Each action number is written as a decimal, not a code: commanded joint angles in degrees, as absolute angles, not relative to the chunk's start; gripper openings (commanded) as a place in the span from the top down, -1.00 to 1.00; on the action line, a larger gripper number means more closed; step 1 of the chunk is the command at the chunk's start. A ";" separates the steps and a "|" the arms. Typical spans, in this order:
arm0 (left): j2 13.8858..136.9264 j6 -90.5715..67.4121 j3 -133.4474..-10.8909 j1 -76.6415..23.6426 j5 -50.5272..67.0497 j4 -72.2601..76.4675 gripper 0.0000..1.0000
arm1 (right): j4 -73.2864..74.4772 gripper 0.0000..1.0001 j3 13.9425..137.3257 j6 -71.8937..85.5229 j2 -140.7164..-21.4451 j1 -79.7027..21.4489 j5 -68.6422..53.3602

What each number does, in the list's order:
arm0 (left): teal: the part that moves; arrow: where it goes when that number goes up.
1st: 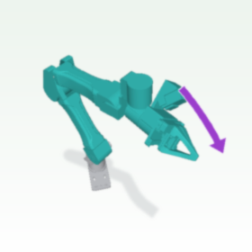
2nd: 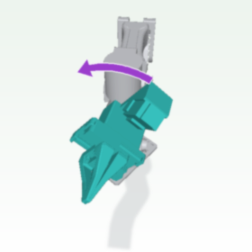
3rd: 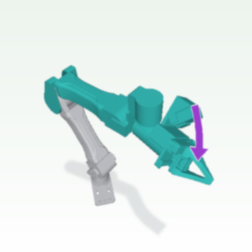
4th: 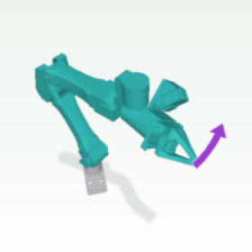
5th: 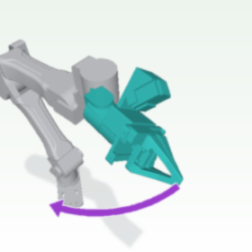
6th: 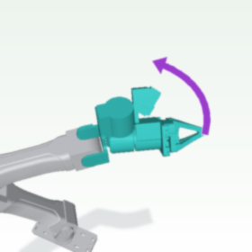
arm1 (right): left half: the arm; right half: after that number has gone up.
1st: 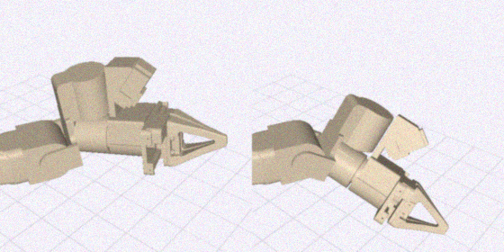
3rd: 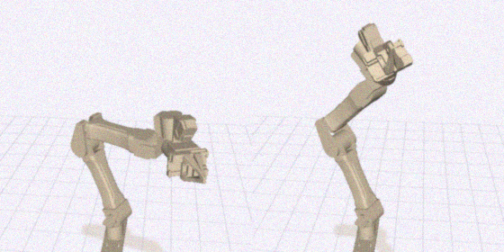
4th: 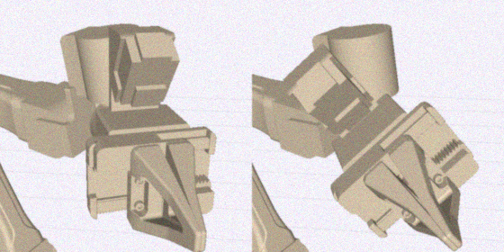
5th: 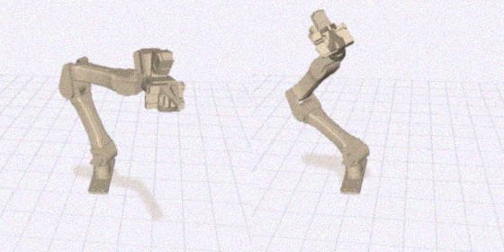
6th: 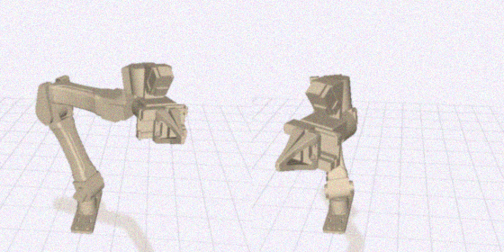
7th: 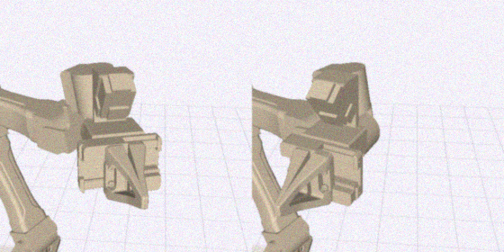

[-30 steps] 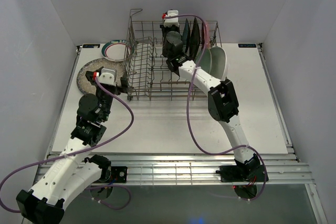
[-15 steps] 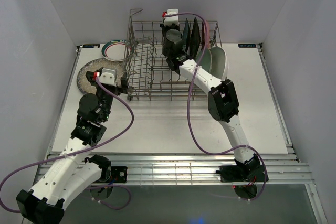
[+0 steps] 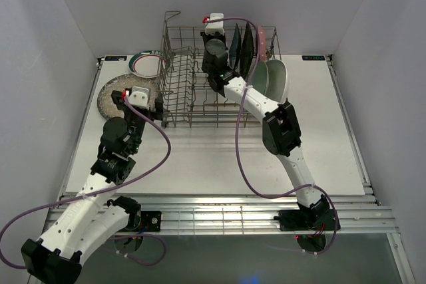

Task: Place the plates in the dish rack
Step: Insert the plate into the dish rack.

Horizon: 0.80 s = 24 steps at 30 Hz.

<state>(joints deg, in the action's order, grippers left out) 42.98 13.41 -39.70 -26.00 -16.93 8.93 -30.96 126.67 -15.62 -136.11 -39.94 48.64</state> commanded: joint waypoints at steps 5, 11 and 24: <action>43.24 12.83 -40.78 -26.02 -16.08 7.74 -0.96 | -37.44 0.85 133.33 -18.88 -135.26 -41.22 53.87; 43.07 12.74 -40.78 -26.02 -15.73 7.21 -0.96 | -39.38 0.85 134.56 -21.18 -136.93 -41.92 54.76; 43.68 12.66 -41.04 -26.10 -15.65 6.42 -0.96 | -41.84 0.85 134.47 -21.01 -139.04 -41.49 54.32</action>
